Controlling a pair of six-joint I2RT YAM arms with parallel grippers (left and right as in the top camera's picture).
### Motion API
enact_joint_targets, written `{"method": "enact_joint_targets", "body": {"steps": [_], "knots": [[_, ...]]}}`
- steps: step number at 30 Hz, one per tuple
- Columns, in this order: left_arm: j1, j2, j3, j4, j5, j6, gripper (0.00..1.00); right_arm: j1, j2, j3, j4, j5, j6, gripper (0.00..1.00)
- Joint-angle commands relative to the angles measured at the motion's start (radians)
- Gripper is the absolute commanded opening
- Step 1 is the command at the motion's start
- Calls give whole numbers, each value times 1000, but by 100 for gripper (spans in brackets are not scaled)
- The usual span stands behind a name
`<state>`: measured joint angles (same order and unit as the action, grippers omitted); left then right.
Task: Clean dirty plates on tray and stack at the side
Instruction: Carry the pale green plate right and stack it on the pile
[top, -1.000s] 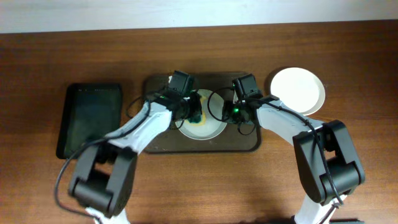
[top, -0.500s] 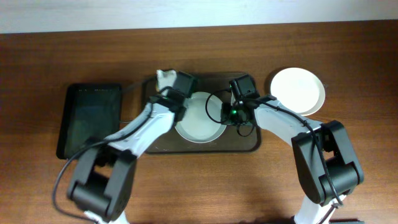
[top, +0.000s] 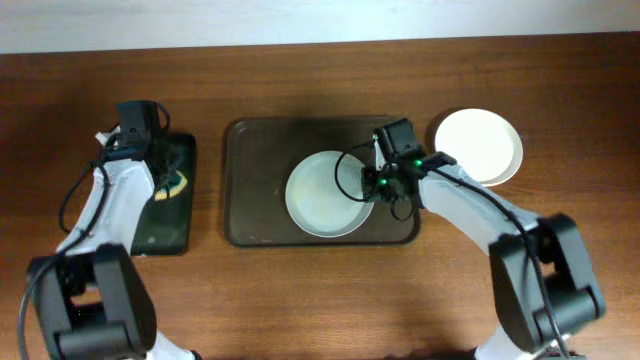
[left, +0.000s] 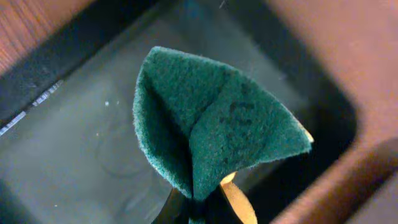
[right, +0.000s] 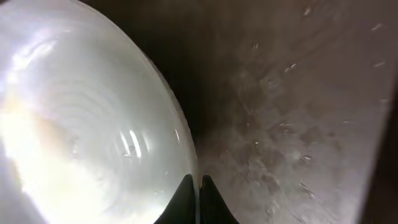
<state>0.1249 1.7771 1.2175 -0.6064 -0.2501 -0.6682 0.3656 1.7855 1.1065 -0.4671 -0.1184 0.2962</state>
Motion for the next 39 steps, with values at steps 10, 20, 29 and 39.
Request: {"method": "enact_joint_targets", "body": {"steps": [10, 20, 29, 39], "knots": [[58, -98, 5, -14, 83, -13, 100, 97, -375, 46, -113, 415, -162, 4], [59, -122, 4, -14, 108, -13, 99, 498, -364, 93, 152, 1356, -828, 4], [59, -122, 4, -14, 108, -13, 99, 499, -257, 85, 153, 1366, -793, 4], [59, -122, 4, -14, 108, -13, 100, -456, -265, 77, -91, 95, 129, 4]]}}
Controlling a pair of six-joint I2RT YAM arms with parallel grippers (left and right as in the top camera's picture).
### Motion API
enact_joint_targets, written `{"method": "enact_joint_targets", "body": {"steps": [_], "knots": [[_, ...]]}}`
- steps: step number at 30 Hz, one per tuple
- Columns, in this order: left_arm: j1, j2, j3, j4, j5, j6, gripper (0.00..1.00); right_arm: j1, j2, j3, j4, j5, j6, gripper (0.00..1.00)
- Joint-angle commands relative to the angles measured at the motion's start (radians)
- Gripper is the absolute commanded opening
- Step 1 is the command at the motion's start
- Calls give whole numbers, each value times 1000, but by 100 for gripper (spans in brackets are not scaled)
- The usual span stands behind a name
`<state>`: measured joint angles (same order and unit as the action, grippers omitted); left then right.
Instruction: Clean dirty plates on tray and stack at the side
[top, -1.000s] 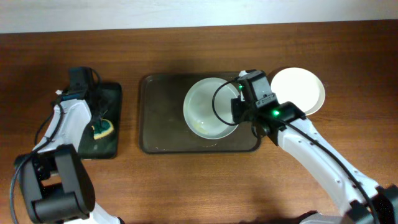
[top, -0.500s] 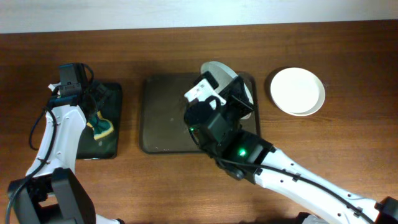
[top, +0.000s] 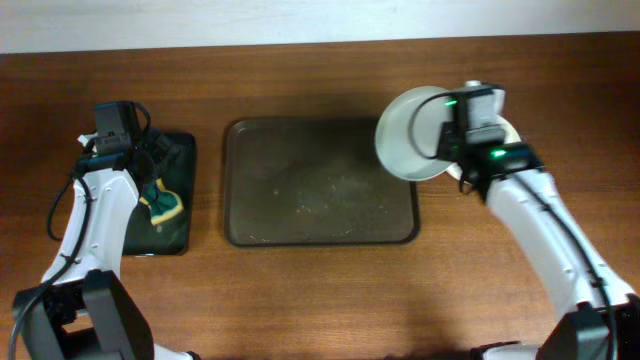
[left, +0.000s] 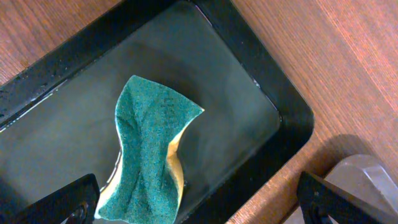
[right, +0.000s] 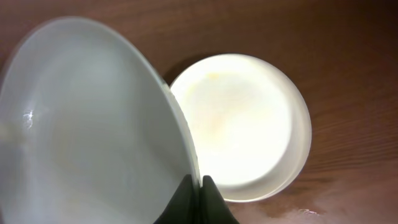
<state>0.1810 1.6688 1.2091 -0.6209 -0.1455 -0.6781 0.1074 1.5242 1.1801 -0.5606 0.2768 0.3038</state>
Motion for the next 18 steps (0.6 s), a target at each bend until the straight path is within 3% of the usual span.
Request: {"method": "enact_joint_targets", "body": {"steps": [1, 4, 6, 7, 8, 9, 11, 12, 18], "knots": [[3, -14, 13, 0, 3, -3, 99, -276, 11, 2, 0, -308, 121, 4], [3, -14, 13, 0, 3, -3, 99, -447, 112, 0, 19, -311, 121, 4], [3, -14, 13, 0, 3, -3, 99, -469, 196, 0, 63, -311, 121, 4], [3, -14, 13, 0, 3, -3, 100, -467, 233, 0, 76, -312, 121, 13], [3, -14, 13, 0, 3, -3, 99, -467, 254, 0, 79, -323, 121, 33], [3, -14, 13, 0, 3, -3, 100, -467, 264, 0, 82, -338, 119, 61], [3, -14, 13, 0, 3, -3, 99, -467, 239, 10, 79, -472, 33, 90], [3, -14, 13, 0, 3, -3, 99, -467, 204, 10, 49, -497, 35, 96], [3, -14, 13, 0, 3, -3, 99, -432, -225, -2, -381, -499, 14, 99]]}}
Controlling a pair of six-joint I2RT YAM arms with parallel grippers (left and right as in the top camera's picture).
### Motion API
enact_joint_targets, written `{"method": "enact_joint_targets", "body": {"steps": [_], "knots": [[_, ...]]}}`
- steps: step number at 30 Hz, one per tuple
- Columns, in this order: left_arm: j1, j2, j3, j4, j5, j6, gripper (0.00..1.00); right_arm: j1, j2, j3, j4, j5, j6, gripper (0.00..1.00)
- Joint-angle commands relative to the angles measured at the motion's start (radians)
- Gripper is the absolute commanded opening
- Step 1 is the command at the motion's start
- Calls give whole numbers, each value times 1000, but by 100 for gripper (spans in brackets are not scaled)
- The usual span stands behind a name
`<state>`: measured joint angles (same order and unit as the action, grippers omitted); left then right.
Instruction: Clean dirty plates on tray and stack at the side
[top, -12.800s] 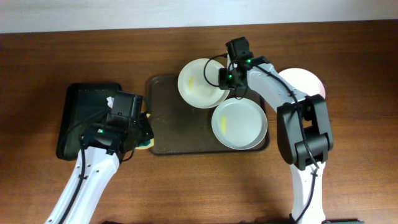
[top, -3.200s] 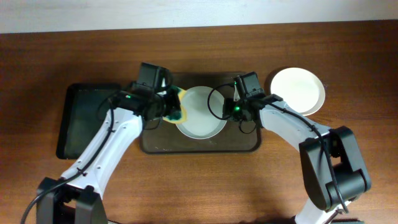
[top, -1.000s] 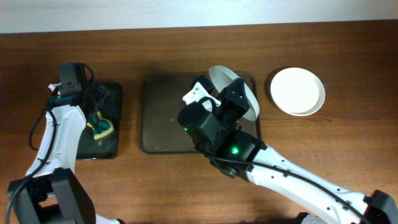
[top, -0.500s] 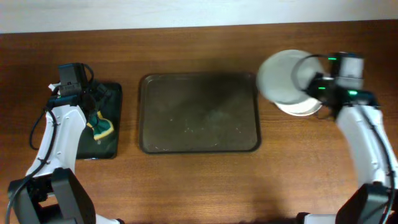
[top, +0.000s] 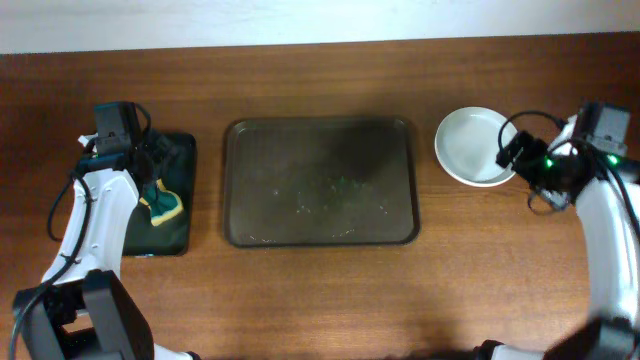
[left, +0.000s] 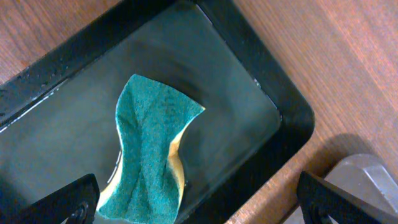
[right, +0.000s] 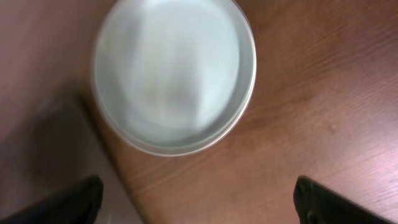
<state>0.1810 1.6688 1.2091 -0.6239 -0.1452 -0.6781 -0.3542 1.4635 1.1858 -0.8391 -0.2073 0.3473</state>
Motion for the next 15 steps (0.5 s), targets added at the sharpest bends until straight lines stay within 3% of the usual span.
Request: {"method": "enact_joint_targets", "body": {"steps": [1, 4, 7, 15], "knots": [[3, -14, 13, 3, 3, -3, 100, 48, -234, -12, -145, -18, -30, 98], [3, -14, 13, 3, 3, -3, 99, 162, -481, -12, -316, -19, -29, 98], [3, -14, 13, 3, 3, -3, 99, 219, -608, -12, -534, -18, -29, 98], [3, -14, 13, 3, 3, -3, 99, 219, -632, -12, -704, 57, -56, 98]]}}
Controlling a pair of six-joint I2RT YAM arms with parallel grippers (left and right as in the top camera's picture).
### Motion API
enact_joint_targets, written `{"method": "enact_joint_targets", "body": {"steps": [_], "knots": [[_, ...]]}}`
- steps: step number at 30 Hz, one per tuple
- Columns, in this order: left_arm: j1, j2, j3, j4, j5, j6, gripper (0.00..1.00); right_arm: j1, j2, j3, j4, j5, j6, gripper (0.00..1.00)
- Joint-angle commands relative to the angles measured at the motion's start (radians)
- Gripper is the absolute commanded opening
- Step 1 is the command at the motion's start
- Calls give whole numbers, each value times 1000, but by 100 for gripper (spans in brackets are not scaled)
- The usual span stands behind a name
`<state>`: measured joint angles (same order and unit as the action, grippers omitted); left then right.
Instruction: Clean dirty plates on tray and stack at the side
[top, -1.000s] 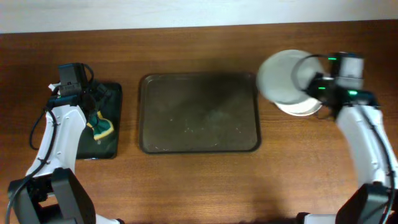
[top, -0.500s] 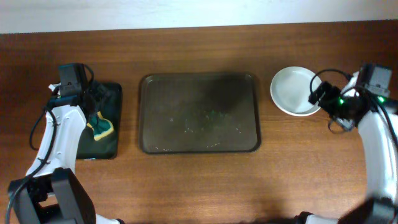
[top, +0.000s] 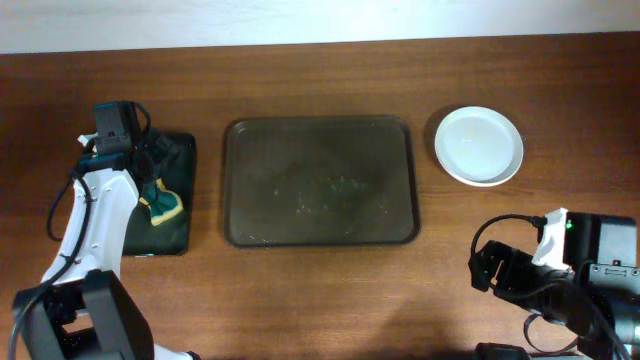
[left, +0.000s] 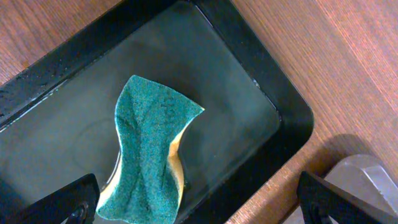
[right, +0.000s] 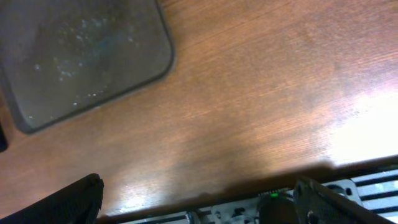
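The brown tray in the middle of the table holds no plates, only crumbs and smears; its corner shows in the right wrist view. White plates sit stacked on the table right of the tray. The green and yellow sponge lies in the water of the black basin at the left. Just above the sponge, my left gripper hangs open and holds nothing. My right gripper is open and empty over the table's front right edge, far from the plates.
The black basin sits left of the tray, with my left arm beside it. My right arm is drawn back at the front right corner. Bare wood lies between the tray and the front edge.
My right gripper was open just right of the plate stack; now it is back at the table's front right edge. The left gripper, sponge and plates have not moved.
My left gripper held the sponge over the basin while my right was shut on the rim of a plate on the tray. Then the sponge lay in the basin and the plate hung over the other plate. Then it rested there, let go.
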<state>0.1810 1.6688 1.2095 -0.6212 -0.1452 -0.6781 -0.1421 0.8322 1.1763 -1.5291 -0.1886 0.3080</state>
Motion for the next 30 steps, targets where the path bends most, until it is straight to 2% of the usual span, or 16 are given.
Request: {"method": "enact_joint_targets", "body": {"steps": [1, 6, 10, 13, 16, 21, 30], "knots": [[3, -14, 12, 1, 3, -3, 99, 7, 0, -2, -44, 39, -17, 99], [3, -14, 12, 1, 3, -3, 99, 7, -50, -31, -42, 39, -16, 98], [3, -14, 12, 1, 3, -3, 99, 20, -399, -222, 329, -63, -16, 98], [3, -14, 12, 1, 3, -3, 99, 107, -600, -405, 573, -62, -17, 98], [3, -14, 12, 1, 3, -3, 99, 169, -718, -579, 760, -63, -16, 98], [3, -14, 12, 1, 3, -3, 99, 182, -779, -845, 1059, -97, -12, 98], [3, -14, 12, 1, 3, -3, 99, 214, -829, -1140, 1476, -9, -20, 98]]}}
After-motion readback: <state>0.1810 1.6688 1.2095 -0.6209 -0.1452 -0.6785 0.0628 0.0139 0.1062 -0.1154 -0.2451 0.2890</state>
